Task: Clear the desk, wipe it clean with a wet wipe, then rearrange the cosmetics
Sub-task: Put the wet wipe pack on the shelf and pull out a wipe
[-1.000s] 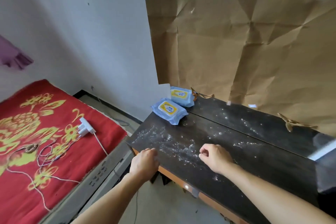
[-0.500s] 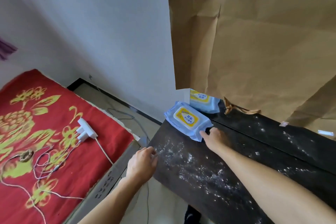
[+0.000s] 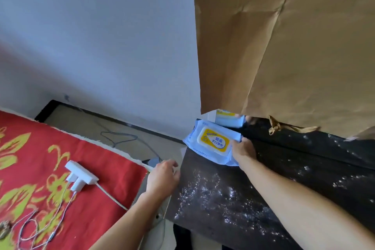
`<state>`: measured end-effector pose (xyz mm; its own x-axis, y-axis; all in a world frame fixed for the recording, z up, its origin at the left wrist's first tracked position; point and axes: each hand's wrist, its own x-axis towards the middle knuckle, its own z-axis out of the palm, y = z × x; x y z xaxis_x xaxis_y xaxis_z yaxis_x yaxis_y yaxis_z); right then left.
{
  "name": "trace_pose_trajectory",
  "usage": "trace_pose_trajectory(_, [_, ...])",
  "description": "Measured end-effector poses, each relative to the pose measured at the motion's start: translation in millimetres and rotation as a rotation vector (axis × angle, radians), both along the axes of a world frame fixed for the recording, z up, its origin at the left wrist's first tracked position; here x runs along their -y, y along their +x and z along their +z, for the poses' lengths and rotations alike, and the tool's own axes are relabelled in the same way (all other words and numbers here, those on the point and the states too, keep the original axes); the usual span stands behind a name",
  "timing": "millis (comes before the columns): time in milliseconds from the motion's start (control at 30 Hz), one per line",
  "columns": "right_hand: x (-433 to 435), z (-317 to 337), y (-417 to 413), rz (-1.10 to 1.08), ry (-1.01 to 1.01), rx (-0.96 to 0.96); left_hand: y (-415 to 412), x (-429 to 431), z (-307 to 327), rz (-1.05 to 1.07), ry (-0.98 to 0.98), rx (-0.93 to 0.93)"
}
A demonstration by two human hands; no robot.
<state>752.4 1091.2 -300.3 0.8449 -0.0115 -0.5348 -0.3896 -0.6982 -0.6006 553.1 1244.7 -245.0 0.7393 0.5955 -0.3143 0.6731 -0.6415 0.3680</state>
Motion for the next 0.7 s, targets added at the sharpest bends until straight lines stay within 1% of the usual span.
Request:
trace_pose_trajectory(167, [-6.7, 17.1, -26.6, -0.241, 0.230, 0.126, 22.6, -35.1, 5.4, -0.152, -0.056, 0.010])
trace_pose_trajectory(267, [-1.8, 44.9, -45.4, -0.279, 0.328, 0.193, 40.2, -47.7, 13.4, -0.251, -0.053, 0.067])
trace_pose_trajectory(333, [7.6, 64.6, -60.4, -0.308, 0.386, 0.204, 48.6, -48.1, 19.5, -0.311, -0.045, 0.115])
trace_pose_trajectory(367, [13.5, 74.3, -68.4, -0.320, 0.409, 0.196, 51.3, -45.9, 22.3, -0.374, -0.048, 0.155])
trace_pose_trajectory(433, [26.7, 95.4, -84.0, -0.321, 0.469, 0.172, 55.8, -36.6, 29.1, -0.593, -0.050, 0.242])
trace_pose_trajectory(500, [42.9, 114.8, -98.7, -0.355, 0.531, 0.155, 60.4, -21.4, 37.9, -0.829, -0.014, 0.272])
trace_pose_trajectory(533, [53.3, 122.8, -105.8, -0.379, 0.554, 0.151, 61.9, -11.7, 41.9, -0.912, -0.001, 0.274])
trace_pose_trajectory(700, [129.3, 139.0, -141.9, -0.593, 0.588, 0.099, 57.1, 55.3, 54.8, -1.167, -0.004, 0.233])
